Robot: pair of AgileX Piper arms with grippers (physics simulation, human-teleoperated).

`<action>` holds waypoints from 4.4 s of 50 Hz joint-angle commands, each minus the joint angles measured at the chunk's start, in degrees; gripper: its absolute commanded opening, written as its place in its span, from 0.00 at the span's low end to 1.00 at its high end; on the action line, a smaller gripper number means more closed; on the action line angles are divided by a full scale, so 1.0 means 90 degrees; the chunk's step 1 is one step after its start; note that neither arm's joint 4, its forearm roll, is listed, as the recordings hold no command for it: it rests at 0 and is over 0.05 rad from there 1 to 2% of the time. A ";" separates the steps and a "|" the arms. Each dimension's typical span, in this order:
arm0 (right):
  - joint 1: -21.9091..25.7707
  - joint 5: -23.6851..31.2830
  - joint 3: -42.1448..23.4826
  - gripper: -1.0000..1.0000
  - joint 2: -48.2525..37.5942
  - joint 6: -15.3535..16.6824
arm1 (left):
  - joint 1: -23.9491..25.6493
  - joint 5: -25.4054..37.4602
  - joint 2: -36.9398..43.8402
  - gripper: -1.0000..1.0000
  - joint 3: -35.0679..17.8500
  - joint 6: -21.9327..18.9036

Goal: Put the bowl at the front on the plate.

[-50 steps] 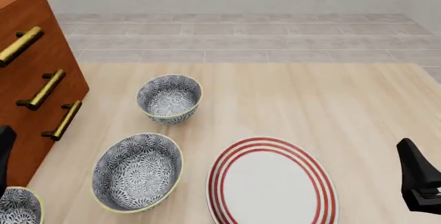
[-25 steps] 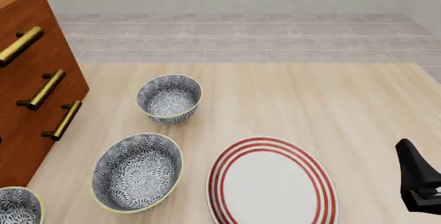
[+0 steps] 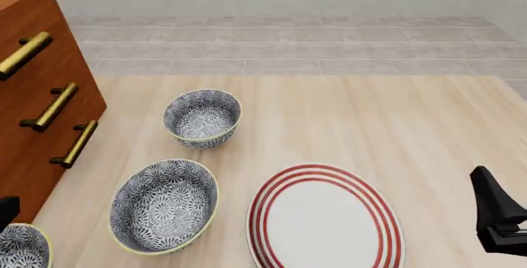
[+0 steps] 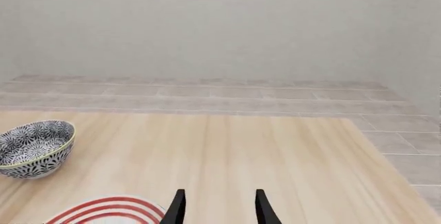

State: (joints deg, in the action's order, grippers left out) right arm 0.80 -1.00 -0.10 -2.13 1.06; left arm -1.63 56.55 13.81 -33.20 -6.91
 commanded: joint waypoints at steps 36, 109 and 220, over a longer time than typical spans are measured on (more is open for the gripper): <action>0.0034 -0.0082 -0.0002 1.00 -0.0081 0.0037 | 0.0045 0.0040 -0.0365 1.00 0.2369 0.0969; -0.0014 -0.0028 0.0001 1.00 -0.0019 0.0006 | -0.0056 -0.2413 0.1384 1.00 0.3434 0.1143; -0.0099 0.0052 -0.0002 1.00 0.0073 0.0043 | 0.4006 -0.1725 0.1898 0.00 -0.1495 -0.1568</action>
State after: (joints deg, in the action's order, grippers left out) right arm -0.04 -0.87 -0.12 -1.85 1.30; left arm 27.43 44.72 27.35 -47.37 -15.24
